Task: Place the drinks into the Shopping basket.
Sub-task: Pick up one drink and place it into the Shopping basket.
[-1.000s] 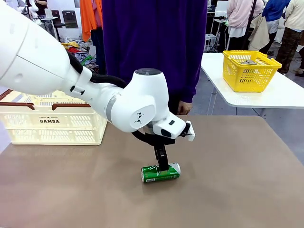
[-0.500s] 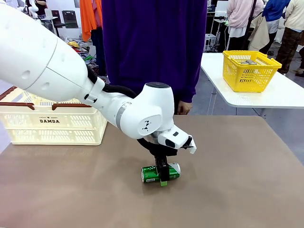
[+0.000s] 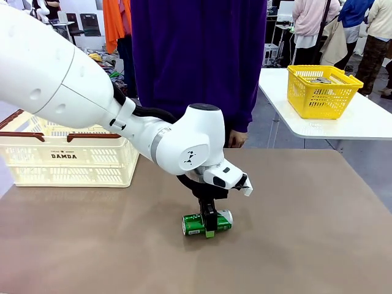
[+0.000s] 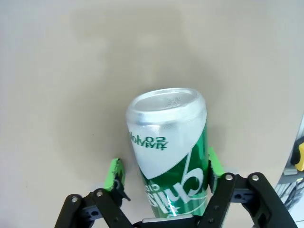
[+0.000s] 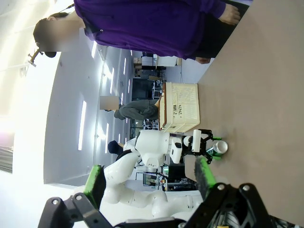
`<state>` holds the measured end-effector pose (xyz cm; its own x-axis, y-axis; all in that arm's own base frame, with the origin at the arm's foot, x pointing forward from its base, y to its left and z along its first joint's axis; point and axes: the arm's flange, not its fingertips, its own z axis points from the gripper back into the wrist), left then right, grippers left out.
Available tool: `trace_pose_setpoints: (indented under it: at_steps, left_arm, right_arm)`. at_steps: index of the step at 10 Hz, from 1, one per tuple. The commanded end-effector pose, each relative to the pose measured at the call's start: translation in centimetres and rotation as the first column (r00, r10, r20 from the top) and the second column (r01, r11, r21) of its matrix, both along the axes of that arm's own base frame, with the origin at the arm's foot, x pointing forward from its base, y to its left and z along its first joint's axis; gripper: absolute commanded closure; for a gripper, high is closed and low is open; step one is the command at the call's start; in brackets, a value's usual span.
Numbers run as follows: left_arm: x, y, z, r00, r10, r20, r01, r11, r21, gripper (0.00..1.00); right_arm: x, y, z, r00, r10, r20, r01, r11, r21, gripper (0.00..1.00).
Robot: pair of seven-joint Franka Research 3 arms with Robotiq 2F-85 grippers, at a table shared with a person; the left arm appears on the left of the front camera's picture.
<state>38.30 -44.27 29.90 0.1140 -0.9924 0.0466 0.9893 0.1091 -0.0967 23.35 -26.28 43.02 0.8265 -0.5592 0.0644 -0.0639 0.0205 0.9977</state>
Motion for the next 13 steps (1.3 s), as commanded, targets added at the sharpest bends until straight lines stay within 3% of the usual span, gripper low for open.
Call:
trace_pose_setpoints:
  at_steps: [1,7,8,9,11,12,13]
  left_arm:
    - [0.0,-0.1,0.3,1.0,-0.009,-0.02,0.009,1.0,0.018,1.0]
    - [0.1,0.1,0.5,0.999,0.02,-0.036,-0.019,0.999,0.028,1.0]
    - [0.8,1.0,2.8,0.998,0.065,-0.002,-0.065,0.996,0.057,1.0]
    - [1.5,2.4,7.0,0.996,0.084,0.011,-0.085,0.995,0.046,1.0]
    - [4.0,6.9,17.7,0.974,0.215,0.066,-0.218,0.975,0.043,1.0]
    - [5.6,10.0,22.2,0.932,0.342,0.123,-0.344,0.939,-0.009,1.0]
    - [6.8,13.5,25.5,0.86,0.486,0.154,-0.484,0.873,-0.056,1.0]
  right_arm:
    - [0.0,-0.1,0.2,1.0,0.003,0.011,-0.003,1.0,0.002,0.0]
    - [0.0,-0.1,0.2,1.0,0.003,0.011,-0.003,1.0,0.002,0.0]
    - [0.0,-0.1,0.2,1.0,0.003,0.011,-0.003,1.0,0.002,0.0]
    - [0.0,-0.1,0.2,1.0,0.003,0.011,-0.003,1.0,0.002,0.0]
    - [0.0,-0.1,0.2,1.0,0.003,0.011,-0.003,1.0,0.002,0.0]
    - [0.0,-0.1,0.2,1.0,0.003,0.011,-0.003,1.0,0.002,0.0]
    - [0.0,-0.1,0.2,1.0,0.003,0.011,-0.003,1.0,0.002,0.0]
